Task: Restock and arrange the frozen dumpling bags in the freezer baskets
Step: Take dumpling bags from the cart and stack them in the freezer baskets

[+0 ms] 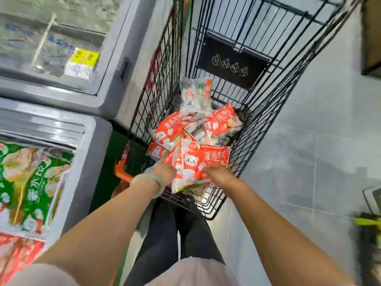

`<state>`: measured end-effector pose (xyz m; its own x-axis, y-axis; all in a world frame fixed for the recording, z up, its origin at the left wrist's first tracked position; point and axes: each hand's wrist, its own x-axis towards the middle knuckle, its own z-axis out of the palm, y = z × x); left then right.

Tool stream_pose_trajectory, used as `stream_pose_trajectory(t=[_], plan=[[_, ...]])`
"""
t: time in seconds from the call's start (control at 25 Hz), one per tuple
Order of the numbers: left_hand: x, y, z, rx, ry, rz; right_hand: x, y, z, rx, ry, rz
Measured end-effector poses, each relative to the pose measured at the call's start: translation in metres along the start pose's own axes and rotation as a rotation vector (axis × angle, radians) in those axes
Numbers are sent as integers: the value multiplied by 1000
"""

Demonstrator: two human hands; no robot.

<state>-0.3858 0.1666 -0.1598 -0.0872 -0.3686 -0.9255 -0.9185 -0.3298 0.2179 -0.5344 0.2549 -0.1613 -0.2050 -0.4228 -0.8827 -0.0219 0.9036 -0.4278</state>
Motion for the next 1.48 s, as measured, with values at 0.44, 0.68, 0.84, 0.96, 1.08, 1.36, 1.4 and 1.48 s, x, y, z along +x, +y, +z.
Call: stream_pose_trajectory(t=[0.44, 0.68, 0.84, 0.96, 1.08, 1.36, 1.4, 1.48], plan=[[124, 18, 45, -455, 27, -174, 86, 21, 24, 25, 25, 69], [136, 19, 51, 1, 38, 48, 94, 25, 18, 81, 23, 94], [112, 37, 37, -87, -12, 183, 80, 14, 2, 169, 42, 80], [81, 57, 15, -538, -145, 156, 65, 1, -14, 194, 65, 57], [42, 72, -5, -793, -209, 169, 44, -12, -26, 206, 67, 28], [-45, 71, -62, -949, -239, 316, -5, -36, -41, 205, 73, -61], [-57, 66, -72, -985, -246, 347, -12, -40, -42, 180, 81, -76], [-79, 56, -91, -1089, -262, 401, -24, -54, -41, 128, 91, -107]])
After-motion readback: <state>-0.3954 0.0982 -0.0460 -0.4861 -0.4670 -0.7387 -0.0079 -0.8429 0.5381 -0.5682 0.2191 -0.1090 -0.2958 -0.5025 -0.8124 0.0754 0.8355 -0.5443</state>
